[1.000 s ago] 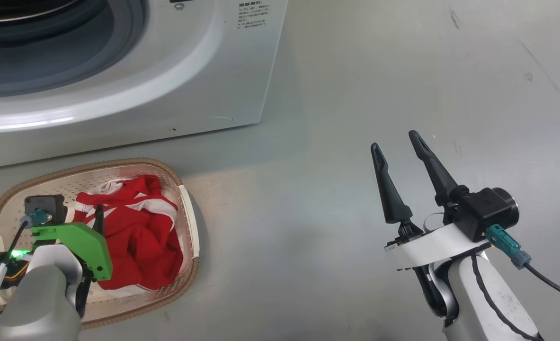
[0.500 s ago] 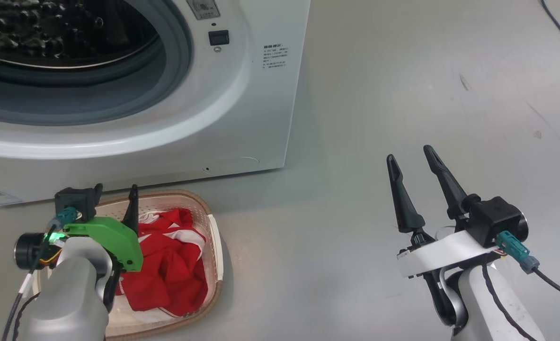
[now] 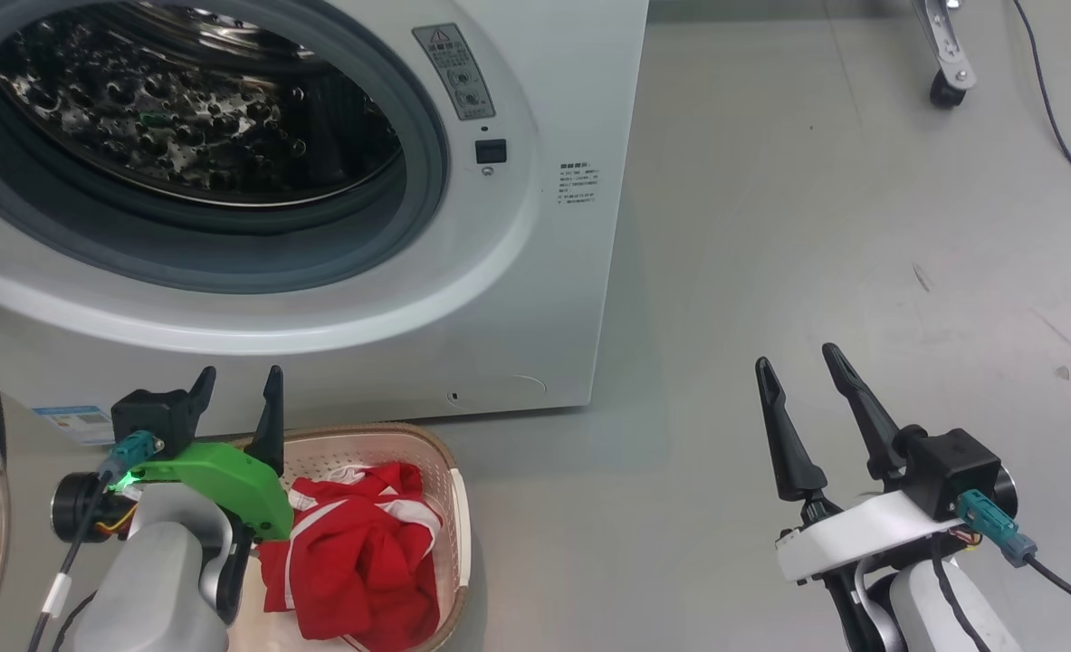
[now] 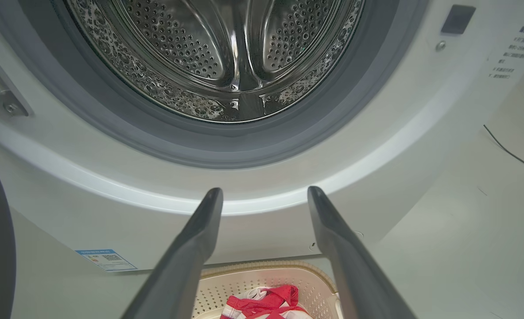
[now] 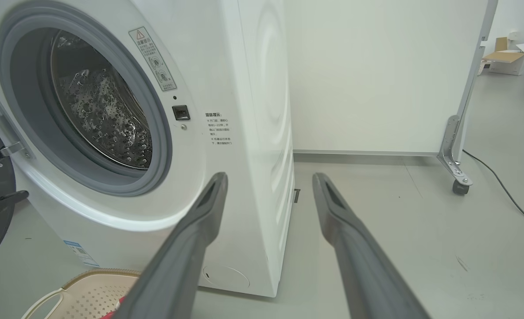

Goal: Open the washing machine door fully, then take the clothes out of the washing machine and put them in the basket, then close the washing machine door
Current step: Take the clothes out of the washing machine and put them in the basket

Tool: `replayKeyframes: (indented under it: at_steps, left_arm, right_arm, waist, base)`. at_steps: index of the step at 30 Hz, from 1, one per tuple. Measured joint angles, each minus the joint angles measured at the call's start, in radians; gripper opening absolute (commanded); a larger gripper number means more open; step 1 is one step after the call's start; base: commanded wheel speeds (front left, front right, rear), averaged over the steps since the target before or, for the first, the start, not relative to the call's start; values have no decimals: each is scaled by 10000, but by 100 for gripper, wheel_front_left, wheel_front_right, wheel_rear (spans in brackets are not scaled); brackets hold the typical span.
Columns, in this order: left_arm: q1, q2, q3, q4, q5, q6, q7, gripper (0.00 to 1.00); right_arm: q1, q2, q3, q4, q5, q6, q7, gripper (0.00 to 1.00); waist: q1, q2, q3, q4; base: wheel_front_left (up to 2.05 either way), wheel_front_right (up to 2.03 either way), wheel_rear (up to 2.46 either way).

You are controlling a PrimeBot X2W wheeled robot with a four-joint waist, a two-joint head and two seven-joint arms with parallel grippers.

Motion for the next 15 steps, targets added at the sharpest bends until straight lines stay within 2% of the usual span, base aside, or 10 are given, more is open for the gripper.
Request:
replayKeyframes:
  at_steps: [15]
  left_arm:
    - [1736,-46,520,-2884,19,0,-2,100]
  right_arm:
    - [654,-40,-119,-36,86,8,0,100]
  waist:
    - [0,0,-1162,508]
  base:
    - [0,0,0]
